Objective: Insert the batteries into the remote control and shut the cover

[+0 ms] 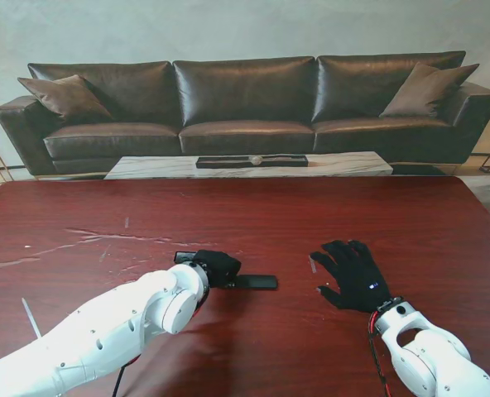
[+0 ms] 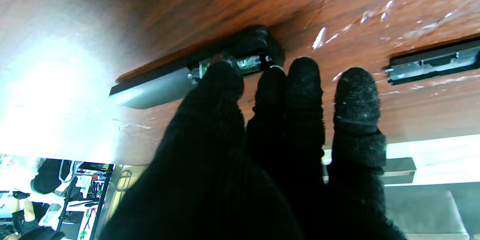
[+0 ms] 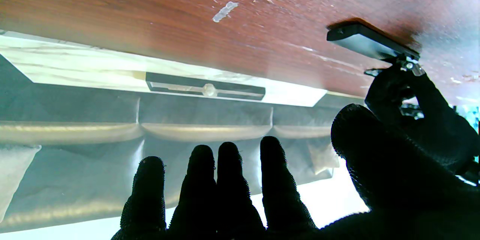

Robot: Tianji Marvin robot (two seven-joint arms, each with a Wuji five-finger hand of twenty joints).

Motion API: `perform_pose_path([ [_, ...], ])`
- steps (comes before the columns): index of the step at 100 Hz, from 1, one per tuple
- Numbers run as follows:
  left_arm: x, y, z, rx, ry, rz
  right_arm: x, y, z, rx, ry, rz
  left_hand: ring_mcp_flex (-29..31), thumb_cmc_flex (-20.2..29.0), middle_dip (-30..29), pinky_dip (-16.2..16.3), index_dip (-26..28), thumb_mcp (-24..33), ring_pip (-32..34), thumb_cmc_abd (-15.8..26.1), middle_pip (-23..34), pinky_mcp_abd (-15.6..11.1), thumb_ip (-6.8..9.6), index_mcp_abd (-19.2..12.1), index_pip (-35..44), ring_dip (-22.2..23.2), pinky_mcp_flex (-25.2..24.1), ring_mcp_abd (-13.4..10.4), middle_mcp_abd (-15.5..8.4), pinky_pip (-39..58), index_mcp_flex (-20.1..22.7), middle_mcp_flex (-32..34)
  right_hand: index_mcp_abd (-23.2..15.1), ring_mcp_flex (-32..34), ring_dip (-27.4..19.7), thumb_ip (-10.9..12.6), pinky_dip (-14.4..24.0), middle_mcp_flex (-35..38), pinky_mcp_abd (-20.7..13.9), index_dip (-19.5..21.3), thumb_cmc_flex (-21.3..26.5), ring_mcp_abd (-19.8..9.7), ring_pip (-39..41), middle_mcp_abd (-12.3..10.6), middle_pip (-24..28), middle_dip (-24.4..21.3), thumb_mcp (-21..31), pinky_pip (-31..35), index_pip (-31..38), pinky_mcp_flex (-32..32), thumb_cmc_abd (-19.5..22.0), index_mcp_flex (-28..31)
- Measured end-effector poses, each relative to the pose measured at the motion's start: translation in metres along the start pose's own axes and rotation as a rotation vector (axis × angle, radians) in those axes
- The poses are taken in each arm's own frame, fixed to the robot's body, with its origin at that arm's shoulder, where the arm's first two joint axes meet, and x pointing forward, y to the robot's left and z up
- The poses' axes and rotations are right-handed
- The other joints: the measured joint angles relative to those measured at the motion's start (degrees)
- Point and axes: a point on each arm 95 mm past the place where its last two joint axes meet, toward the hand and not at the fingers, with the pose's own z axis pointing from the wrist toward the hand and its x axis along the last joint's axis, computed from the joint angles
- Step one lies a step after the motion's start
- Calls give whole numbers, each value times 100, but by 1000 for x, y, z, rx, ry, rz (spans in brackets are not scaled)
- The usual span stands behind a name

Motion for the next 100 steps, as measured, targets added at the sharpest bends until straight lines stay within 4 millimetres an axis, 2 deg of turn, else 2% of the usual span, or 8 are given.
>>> perform_pose_path([
  [14, 1, 0, 2, 5, -7, 3, 0, 0, 0, -2, 1, 2, -117, 0, -2, 68, 148, -71, 81, 60, 233, 1, 0, 28, -1, 21, -98, -17, 0, 41, -102, -185, 0, 0, 0, 0, 0, 0, 0, 0, 0, 0, -1, 0, 0, 0, 0, 0, 0, 0, 1, 0],
  [28, 1, 0, 4, 10, -12, 9, 0, 0, 0, -3, 3, 5, -393, 0, 72, 136, 351, -148, 153, 63, 450, 2, 0, 106, 3, 89, -221, -62, 0, 63, -467, -609, 0, 0, 0, 0, 0, 0, 0, 0, 0, 0, -1, 0, 0, 0, 0, 0, 0, 0, 2, 0],
  [52, 0, -1, 8, 21, -19, 14, 0, 0, 0, 2, 6, 7, -821, 0, 68, 268, 401, -179, 176, 201, 427, 2, 0, 243, -355, 152, -488, -107, 66, 75, -801, -1306, 0, 0, 0, 1, 0, 0, 0, 0, 0, 0, -1, 0, 0, 0, 0, 0, 0, 0, 3, 0],
  [66, 0, -1, 9, 23, -20, 17, 0, 0, 0, 2, 6, 7, -1083, 0, -173, 336, 401, -182, 184, 215, 369, 2, 0, 318, -745, 152, -581, -126, 66, 76, -801, -1601, 0, 0, 0, 1, 0, 0, 0, 0, 0, 0, -3, 0, 0, 0, 0, 0, 0, 0, 4, 0],
  [75, -1, -1, 9, 25, -21, 17, 0, 0, 0, 2, 6, 7, -1103, 0, -241, 337, 402, -185, 142, 288, 340, 2, 0, 340, -877, 144, -627, -126, 66, 76, -801, -1560, 0, 0, 0, 1, 0, 0, 0, 0, 0, 0, -5, 0, 0, 0, 0, 0, 0, 0, 5, 0],
  [95, 0, -2, 8, 29, -29, 15, 0, 0, 0, 3, 4, 6, -1163, 68, -569, 339, 296, -185, -285, 345, 58, 2, 0, 442, -1348, -187, -651, -42, 66, 55, -796, -1680, 0, 0, 0, 1, 0, 0, 0, 0, 0, 0, -7, 0, 0, 0, -1, 0, 0, 0, 57, 0],
  [100, 0, -3, 7, 31, -30, 15, 0, 0, 0, 3, 3, 6, -1168, 69, -786, 339, 214, -182, -416, 430, -71, 2, 0, 480, -1518, -311, -711, 17, 187, 38, -774, -1737, 0, 0, 0, 1, 0, 0, 0, 0, 0, 0, -7, 0, 0, 0, -1, 0, 0, 0, 57, 0],
])
